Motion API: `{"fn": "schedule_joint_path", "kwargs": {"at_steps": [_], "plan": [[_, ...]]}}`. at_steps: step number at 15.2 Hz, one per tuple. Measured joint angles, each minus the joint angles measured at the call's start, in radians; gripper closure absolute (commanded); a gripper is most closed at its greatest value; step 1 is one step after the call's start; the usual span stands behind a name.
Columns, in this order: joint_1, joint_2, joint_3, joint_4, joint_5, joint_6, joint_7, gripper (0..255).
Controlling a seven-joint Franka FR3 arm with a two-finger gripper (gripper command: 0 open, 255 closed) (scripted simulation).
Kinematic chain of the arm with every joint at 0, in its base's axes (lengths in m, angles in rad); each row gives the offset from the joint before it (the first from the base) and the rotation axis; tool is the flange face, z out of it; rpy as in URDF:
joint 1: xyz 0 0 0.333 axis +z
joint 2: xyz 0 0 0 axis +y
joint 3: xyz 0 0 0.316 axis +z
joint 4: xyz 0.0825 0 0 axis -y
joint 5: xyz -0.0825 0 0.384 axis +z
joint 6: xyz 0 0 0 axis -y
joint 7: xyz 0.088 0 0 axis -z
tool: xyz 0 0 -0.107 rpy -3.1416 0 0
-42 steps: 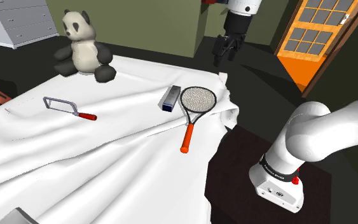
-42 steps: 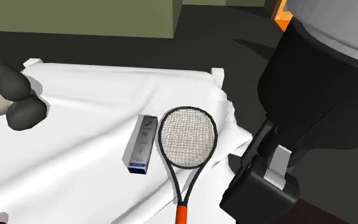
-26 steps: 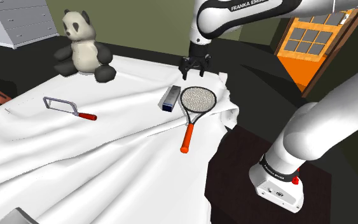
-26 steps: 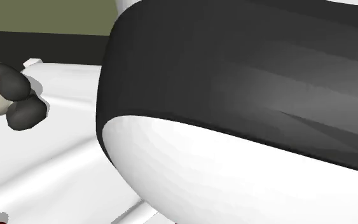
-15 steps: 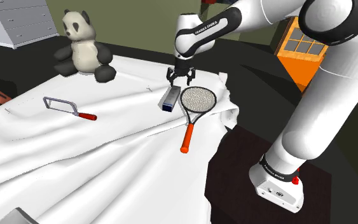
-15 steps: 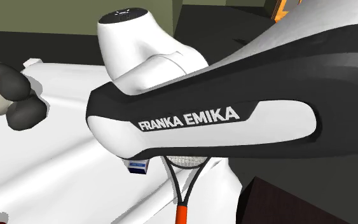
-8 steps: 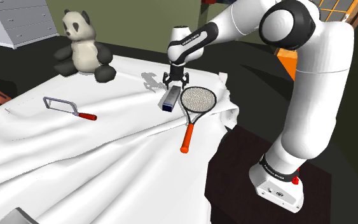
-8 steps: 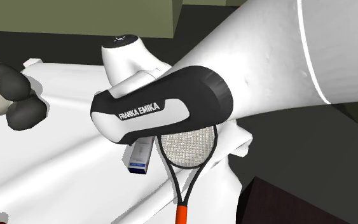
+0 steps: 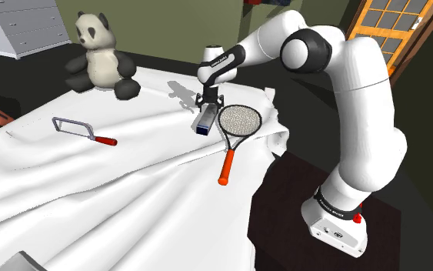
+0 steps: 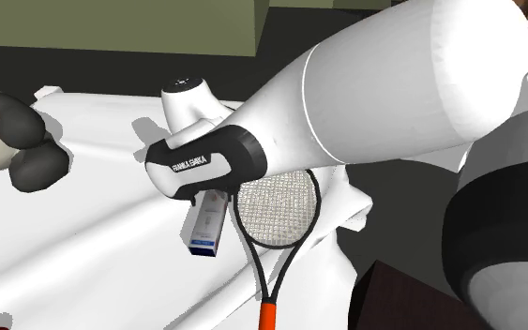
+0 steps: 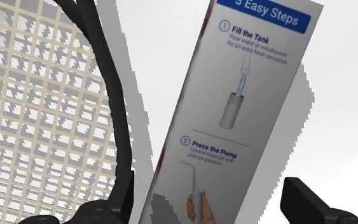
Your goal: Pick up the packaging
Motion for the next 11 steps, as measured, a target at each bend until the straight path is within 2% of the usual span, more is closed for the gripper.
{"fn": "schedule_joint_path", "kwargs": {"at_steps": [7,8,11], "plan": [[-0.002,0.074,0.001,0.021,0.004,0.052,0.004,0],[-0.003,0.078,0.001,0.023,0.005,0.054,0.004,255],[-0.003,0.08,0.001,0.025,0.005,0.055,0.004,255]]}}
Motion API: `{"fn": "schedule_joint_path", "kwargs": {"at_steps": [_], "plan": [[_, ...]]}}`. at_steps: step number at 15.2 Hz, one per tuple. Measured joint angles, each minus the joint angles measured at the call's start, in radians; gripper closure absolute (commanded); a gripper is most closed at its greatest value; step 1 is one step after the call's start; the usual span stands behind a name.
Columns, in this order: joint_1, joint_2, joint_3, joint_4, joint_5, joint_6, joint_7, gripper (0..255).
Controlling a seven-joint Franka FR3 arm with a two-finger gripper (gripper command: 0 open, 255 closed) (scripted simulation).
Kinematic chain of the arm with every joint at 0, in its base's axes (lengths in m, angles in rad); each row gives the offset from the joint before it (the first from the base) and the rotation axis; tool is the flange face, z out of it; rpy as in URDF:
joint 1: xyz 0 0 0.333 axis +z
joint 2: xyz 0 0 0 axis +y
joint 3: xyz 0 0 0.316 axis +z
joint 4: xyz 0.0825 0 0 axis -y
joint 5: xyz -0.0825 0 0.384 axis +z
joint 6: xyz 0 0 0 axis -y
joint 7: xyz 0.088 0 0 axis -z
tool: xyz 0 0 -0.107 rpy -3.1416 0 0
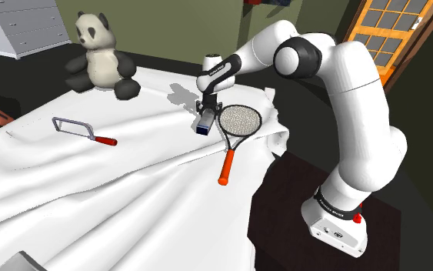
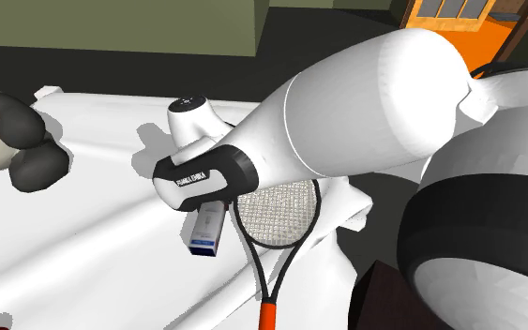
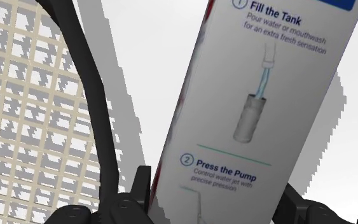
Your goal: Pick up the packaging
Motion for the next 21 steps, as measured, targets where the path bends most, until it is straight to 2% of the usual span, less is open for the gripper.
{"fn": "schedule_joint_path", "kwargs": {"at_steps": [8,21], "plan": [[0.0,-0.004,0.0,-0.004,0.0,0.0,0.0,255],[0.002,-0.105,-0.004,0.006,-0.005,-0.112,0.002,255]]}}
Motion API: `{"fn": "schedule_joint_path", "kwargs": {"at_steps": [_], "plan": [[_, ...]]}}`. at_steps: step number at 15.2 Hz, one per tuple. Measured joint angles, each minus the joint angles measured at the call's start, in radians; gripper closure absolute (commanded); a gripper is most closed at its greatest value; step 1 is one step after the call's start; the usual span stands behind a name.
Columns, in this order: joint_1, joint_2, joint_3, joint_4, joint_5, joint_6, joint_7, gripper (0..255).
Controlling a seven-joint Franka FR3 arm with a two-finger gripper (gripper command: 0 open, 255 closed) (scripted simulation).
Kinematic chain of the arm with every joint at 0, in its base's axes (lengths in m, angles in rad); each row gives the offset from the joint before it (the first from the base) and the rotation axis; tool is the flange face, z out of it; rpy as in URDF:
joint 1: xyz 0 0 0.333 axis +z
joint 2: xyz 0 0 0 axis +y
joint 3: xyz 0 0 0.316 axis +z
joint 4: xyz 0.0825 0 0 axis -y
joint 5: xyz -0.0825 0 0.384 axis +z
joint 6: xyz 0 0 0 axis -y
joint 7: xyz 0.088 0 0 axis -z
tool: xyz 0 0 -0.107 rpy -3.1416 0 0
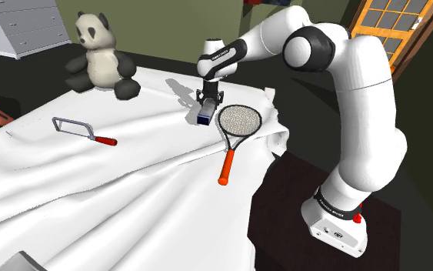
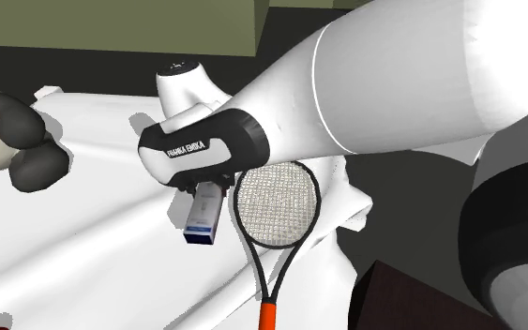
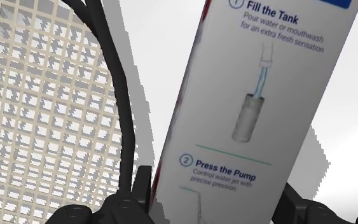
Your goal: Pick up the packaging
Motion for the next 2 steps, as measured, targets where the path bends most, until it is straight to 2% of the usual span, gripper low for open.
{"fn": "schedule_joint_path", "kwargs": {"at_steps": [2], "plan": [[0.001,-0.008,0.0,0.01,-0.001,-0.018,0.002,255]]}}
